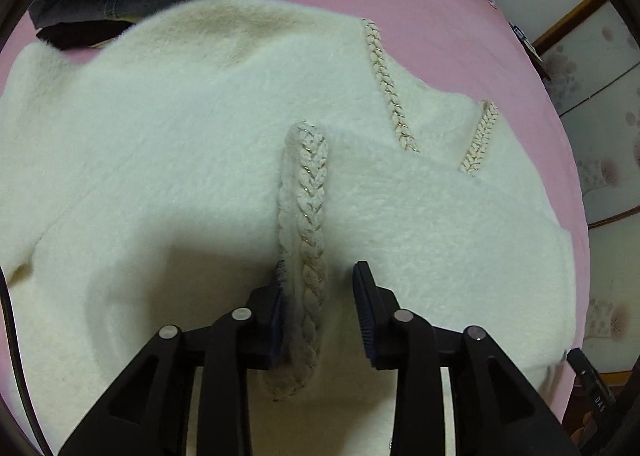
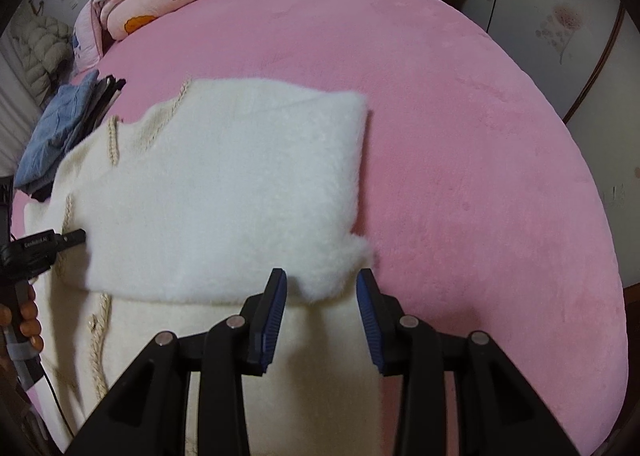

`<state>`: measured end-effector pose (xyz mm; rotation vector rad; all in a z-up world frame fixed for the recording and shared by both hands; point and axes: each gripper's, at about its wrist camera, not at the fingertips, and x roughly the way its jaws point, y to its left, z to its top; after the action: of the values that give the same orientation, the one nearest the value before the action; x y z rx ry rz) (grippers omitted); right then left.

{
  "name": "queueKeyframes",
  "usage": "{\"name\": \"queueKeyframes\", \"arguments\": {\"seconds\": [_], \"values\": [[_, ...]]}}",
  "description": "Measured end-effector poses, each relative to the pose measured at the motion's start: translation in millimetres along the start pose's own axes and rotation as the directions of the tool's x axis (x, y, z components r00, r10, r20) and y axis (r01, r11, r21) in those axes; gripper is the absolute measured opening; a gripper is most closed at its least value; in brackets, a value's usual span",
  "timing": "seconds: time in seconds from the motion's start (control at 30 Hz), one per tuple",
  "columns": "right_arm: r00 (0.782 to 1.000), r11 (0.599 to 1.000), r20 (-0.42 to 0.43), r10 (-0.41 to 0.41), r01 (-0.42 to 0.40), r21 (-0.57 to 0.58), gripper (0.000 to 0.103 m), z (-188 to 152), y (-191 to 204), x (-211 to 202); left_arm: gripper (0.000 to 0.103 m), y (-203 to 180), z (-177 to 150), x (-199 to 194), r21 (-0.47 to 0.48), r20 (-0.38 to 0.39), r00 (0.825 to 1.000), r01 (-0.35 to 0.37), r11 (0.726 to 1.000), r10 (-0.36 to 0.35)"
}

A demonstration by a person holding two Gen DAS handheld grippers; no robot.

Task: Fold large clothes
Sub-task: 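Grasp the folded sleeve's braided cuff with the left tool and straighten it along the body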

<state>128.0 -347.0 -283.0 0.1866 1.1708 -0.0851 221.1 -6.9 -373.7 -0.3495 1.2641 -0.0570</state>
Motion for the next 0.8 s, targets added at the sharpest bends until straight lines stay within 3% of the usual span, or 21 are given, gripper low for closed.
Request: {"name": "queueKeyframes", "arguments": {"seconds": [0.13,0.27,0.33,0.4,0.47,0.6,0.73,0.8], "values": [[0.999,0.999,0.026,-0.029,0.03,-0.033,0.036,7.3,8.2,-2.2,0.043,-10.5,0.8,-7.9,0.062,0.048,0.997,-0.056,0.997,0.053],[0.996,0.992,0.036,-0.086,0.089,-0.085,0.036,13.7,17.7,12.5,0.043,-19.0,10.7,-4.5,0.079,0.052,0.997,-0.063,0.995,0.059],[0.993,0.989,0.01,-0.12,0.12,-0.089,0.036,15.3,17.6,23.8,0.035,-17.3,12.9,-2.6,0.078,0.053,0.997,-0.056,0.995,0.052],[0.992,0.989,0.004,-0.126,0.126,-0.083,0.036,15.4,15.9,28.4,0.012,-16.9,16.4,0.0,0.085,0.043,0.997,-0.062,0.994,0.059],[0.992,0.988,0.003,-0.128,0.128,-0.081,0.036,15.6,15.5,30.0,0.011,-19.5,20.3,-4.5,0.079,0.065,0.997,-0.051,0.996,0.046],[0.991,0.988,0.016,-0.13,0.13,-0.078,0.036,16.7,17.5,28.7,0.01,-33.3,28.7,-17.0,0.116,0.185,0.981,-0.076,0.99,0.053],[0.984,0.98,-0.032,-0.175,0.171,-0.103,0.036,15.6,20.3,44.2,0.013,-35.9,29.9,10.3,0.147,0.124,0.982,-0.159,0.976,0.141],[0.981,0.976,-0.047,-0.188,0.182,-0.119,0.036,18.7,23.7,42.0,0.026,-41.4,31.1,8.1,0.168,0.123,0.977,-0.194,0.966,0.175]]}}
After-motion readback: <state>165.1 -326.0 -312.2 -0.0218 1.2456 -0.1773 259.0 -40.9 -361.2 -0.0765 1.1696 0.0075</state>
